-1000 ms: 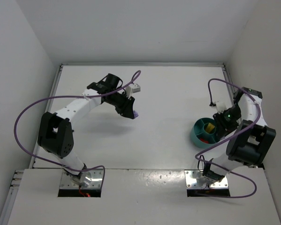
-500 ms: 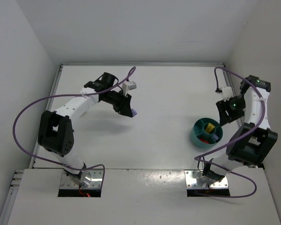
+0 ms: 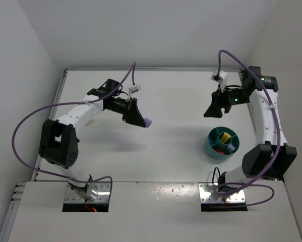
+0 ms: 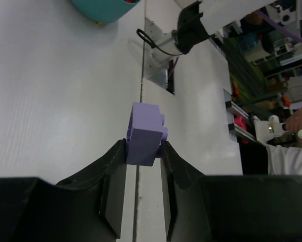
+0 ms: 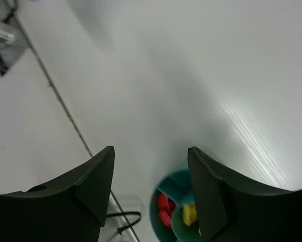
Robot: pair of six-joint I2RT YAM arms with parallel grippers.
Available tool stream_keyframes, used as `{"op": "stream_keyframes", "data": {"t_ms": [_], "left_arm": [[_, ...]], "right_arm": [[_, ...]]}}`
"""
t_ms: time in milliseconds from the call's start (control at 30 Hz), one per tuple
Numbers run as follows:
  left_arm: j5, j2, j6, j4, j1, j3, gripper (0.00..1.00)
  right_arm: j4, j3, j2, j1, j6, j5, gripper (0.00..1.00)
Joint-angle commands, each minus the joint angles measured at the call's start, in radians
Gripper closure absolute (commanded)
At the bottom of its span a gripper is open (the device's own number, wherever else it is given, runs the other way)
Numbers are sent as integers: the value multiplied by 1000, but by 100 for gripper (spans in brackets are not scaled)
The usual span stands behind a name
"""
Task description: Sort the legos into containers by color
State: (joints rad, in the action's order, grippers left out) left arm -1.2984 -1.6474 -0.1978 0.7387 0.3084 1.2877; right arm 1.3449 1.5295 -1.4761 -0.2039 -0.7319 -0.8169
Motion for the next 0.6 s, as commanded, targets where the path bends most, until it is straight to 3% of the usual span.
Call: {"op": "stream_keyframes", "data": {"t_ms": [0, 100, 233, 400, 567], "left_arm": [[-140, 41, -11, -19, 21, -10, 92], [-141, 52, -20, -19, 44, -10, 92], [-150, 61, -38, -10, 54, -28, 92], [-159, 61, -48, -10, 54, -37, 92], [-141, 52, -48, -10, 54, -19, 92]], "right_arm": [[-24, -2, -52, 104, 61, -218, 40], [-211, -41, -61, 219, 285, -309, 39], [-297, -42, -121, 377, 432, -389, 36], [-457, -20, -200, 481, 653, -456, 36], [-521, 27, -291, 569, 736, -475, 36]]}}
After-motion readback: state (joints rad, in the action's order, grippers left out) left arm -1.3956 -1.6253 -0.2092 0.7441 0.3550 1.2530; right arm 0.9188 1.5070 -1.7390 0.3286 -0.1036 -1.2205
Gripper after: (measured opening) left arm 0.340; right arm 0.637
